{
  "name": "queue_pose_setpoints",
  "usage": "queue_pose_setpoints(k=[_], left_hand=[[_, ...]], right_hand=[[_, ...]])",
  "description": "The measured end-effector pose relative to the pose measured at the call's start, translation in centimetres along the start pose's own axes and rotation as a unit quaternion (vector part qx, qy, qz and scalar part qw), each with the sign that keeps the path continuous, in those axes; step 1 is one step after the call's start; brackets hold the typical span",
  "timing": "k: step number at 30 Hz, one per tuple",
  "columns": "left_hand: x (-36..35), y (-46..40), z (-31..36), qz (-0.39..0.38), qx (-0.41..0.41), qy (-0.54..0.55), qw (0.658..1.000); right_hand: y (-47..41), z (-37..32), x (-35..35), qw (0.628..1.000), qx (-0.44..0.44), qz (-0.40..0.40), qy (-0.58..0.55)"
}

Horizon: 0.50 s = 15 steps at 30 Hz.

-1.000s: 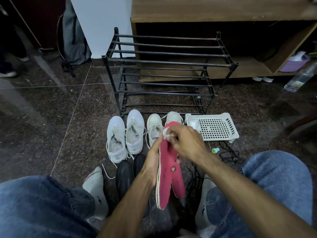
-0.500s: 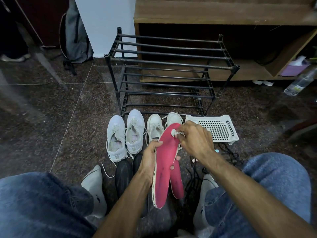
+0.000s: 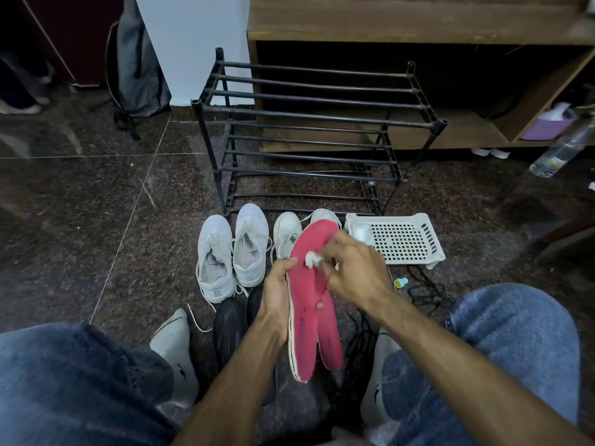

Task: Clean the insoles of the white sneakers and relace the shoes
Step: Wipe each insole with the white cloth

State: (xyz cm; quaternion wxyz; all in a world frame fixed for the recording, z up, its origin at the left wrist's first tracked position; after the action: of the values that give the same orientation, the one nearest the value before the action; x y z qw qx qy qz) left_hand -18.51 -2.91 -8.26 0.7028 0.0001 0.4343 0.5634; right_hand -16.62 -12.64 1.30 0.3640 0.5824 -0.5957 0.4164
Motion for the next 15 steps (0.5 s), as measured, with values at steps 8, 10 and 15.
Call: queue_pose_setpoints(k=[8,10,15], left_hand=[[0.6,0.1,-0.4,0.001,-0.005,0.024,1.0],[0.9,0.1,-0.5,0.014,0.0,0.035,0.999],[0.6,0.0,-0.6,0.019,0.008,0.006,1.0]], right_hand=[[0.2,0.9,-0.1,0.997,-0.069,0.026,-0.024],[1.2,0.1,-1.1,0.999,-0.039,-0.02,-0.014],[-0.3,1.0,0.7,0.998,-0.061,0.029,-0.013]])
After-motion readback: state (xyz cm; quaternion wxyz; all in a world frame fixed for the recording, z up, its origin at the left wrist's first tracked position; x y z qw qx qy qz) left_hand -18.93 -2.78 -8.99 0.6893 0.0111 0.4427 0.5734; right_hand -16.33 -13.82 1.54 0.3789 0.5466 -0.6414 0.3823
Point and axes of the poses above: each hand's wrist, its own y-axis away from the middle knuckle, its own x-axis out of the back of the hand, z = x × y, the point moved 8 cm from there along -y, towards the middle knuckle, and after that the axes turned 5 degrees about -x, right-handed, at the moved point
